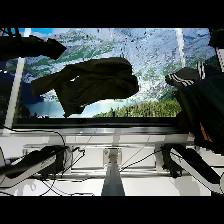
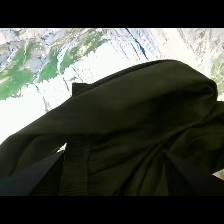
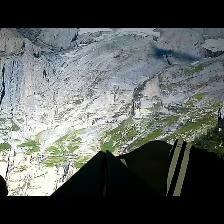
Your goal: Fold the clothes and pants, and hang the long-sleeved shirts on hangers.
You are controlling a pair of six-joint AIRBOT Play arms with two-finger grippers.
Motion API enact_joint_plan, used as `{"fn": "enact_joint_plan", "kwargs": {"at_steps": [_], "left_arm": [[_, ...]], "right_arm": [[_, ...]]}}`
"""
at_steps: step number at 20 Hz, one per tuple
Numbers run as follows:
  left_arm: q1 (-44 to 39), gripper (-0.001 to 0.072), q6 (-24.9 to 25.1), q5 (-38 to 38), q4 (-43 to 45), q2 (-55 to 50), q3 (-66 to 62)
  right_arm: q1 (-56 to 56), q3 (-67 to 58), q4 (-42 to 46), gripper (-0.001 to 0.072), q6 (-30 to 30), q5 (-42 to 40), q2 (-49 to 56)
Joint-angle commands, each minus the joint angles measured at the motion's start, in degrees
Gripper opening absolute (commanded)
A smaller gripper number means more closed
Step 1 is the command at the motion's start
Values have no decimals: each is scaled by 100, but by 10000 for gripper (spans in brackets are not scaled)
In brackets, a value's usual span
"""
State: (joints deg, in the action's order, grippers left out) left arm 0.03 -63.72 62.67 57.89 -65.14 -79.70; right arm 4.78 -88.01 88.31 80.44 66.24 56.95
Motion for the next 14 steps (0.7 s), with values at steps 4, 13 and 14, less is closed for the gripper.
{"fn": "enact_joint_plan", "kwargs": {"at_steps": [4,13,14], "left_arm": [[7,692,2,-2,0,4,-2],[7,692,2,-2,0,4,-2],[7,692,2,-2,0,4,-2]], "right_arm": [[-7,-4,-2,31,2,0,0],[-7,-4,-98,31,2,-127,0],[-7,-4,-229,31,4,-350,-4]]}}
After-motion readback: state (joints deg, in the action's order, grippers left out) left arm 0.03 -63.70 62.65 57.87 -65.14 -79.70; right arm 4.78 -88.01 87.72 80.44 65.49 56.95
